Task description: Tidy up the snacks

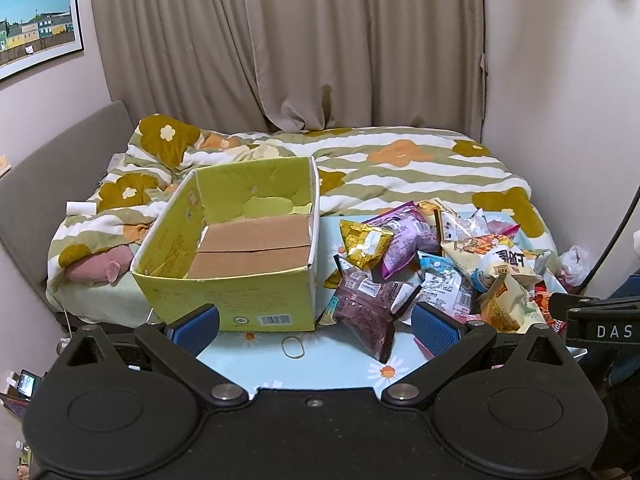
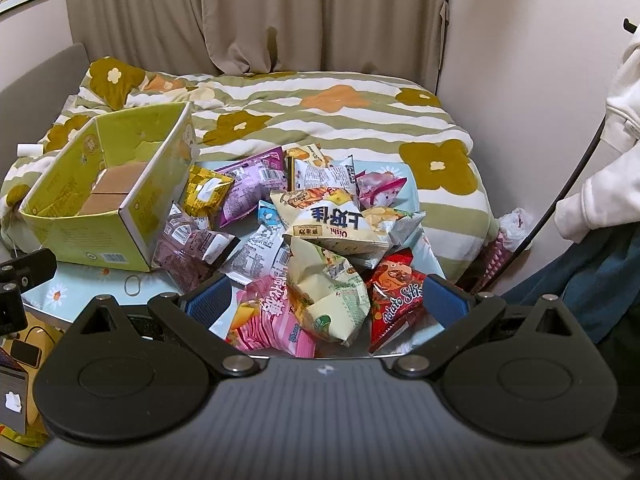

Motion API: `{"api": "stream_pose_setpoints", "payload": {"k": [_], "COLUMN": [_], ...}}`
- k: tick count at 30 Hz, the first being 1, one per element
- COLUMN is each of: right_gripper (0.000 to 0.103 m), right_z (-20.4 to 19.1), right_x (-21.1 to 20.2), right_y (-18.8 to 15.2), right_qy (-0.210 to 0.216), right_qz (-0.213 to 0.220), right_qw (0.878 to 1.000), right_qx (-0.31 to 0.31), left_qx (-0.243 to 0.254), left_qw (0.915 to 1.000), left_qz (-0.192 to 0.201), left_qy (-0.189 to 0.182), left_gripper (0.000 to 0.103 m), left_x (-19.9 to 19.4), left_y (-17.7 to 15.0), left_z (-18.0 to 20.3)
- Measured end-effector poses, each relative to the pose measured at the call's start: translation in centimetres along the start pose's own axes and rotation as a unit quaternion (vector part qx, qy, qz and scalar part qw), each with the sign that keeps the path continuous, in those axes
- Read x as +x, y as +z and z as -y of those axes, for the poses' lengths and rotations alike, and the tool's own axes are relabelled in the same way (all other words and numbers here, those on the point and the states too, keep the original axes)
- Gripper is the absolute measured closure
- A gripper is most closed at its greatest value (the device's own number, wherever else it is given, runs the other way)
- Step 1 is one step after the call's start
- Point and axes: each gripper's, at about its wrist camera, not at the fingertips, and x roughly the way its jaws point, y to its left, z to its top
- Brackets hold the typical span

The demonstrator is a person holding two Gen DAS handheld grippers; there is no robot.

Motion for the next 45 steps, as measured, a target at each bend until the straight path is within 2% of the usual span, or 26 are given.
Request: {"api": "stream_pose_setpoints", "payload": {"k": [45], "right_gripper": [0.000], "right_z": [-0.59], "right_x": [0.64], "right_y": [0.35], "right_qy": [0.002], "right_qz": [-0.004], "right_qw": [1.000], "right_qx": [0.001], "left_qx": [-0.001], "left_qw": [1.0000], "left_qz": [-0.007], "left_qy": [0.002], "left_gripper": [0.000], "left_x": [0.70], "left_y": [0.34], "left_z": [-0.35]}}
